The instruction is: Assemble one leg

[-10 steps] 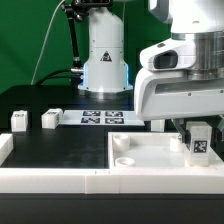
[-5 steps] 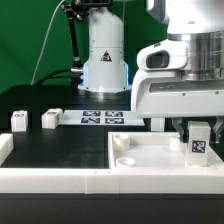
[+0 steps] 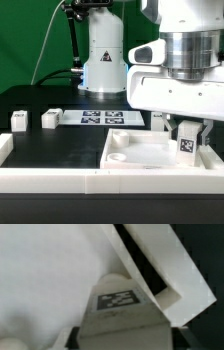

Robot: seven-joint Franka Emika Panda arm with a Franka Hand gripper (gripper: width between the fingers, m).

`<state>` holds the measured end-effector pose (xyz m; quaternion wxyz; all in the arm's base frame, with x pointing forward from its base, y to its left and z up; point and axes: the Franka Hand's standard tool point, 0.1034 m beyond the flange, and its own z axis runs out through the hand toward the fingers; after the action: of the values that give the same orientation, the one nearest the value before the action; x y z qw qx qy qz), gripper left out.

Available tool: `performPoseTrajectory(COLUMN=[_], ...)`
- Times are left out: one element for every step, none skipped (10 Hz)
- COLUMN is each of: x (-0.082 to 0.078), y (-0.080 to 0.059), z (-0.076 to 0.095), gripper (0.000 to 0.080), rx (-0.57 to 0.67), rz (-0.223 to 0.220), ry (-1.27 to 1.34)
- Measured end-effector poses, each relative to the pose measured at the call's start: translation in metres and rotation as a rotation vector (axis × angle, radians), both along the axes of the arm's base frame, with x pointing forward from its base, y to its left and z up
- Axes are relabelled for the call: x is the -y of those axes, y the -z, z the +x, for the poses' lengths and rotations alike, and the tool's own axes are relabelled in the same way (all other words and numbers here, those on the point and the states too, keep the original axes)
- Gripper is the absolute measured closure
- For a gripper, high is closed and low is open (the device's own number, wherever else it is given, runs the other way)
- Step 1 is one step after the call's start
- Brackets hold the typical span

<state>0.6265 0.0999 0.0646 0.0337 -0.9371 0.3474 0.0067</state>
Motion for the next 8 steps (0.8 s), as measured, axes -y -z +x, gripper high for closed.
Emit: performPoseTrajectory(x=[0.0041, 0.0059, 0.0059, 0.0057, 0.0056, 0.0057, 0.0056, 0.0057], y=[0.0001, 0.0000, 0.0003, 0.0006, 0.0007, 0.0009, 0.0010, 0.0011], z=[-0.0002, -0.0002, -0.0003, -0.0004, -0.0005, -0.0006, -0.0006, -0.0007], gripper=[0.0488, 0.0488, 0.0488, 0.0372, 0.0230, 0.0174, 0.0157, 0.0157], rx=[-0.005, -0.007, -0.007, -0.007, -0.007, -0.008, -0.008, -0.008], rz=[-0.006, -0.012, -0.011, -0.011, -0.011, -0.011, -0.011, -0.011], ry=[0.067, 0.090, 0.091, 0.088, 0.088, 0.088, 0.088, 0.088])
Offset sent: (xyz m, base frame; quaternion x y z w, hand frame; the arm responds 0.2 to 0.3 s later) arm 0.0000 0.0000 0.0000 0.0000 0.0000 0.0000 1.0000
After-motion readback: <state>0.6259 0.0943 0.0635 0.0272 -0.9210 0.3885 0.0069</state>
